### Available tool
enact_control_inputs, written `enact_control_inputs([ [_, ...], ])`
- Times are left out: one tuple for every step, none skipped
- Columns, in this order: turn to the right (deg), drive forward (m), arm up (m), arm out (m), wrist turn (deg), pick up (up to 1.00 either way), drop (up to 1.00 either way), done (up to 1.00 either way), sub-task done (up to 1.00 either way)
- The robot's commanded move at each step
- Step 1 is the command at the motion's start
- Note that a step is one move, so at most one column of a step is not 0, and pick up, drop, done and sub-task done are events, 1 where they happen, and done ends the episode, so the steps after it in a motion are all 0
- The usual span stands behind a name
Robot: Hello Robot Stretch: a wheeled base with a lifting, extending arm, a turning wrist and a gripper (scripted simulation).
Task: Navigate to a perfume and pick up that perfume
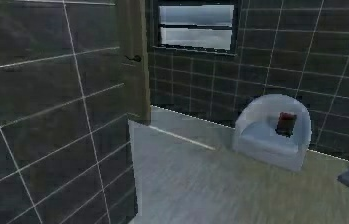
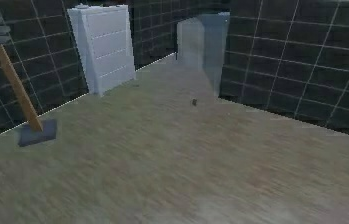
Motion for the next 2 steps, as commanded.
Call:
enact_control_inputs([
  [3.0,0.0,0.0,0.0,0.0,0.0,0.0,0.0,0.0],
  [0.0,1.0,0.0,0.0,0.0,0.0,0.0,0.0,0.0],
])
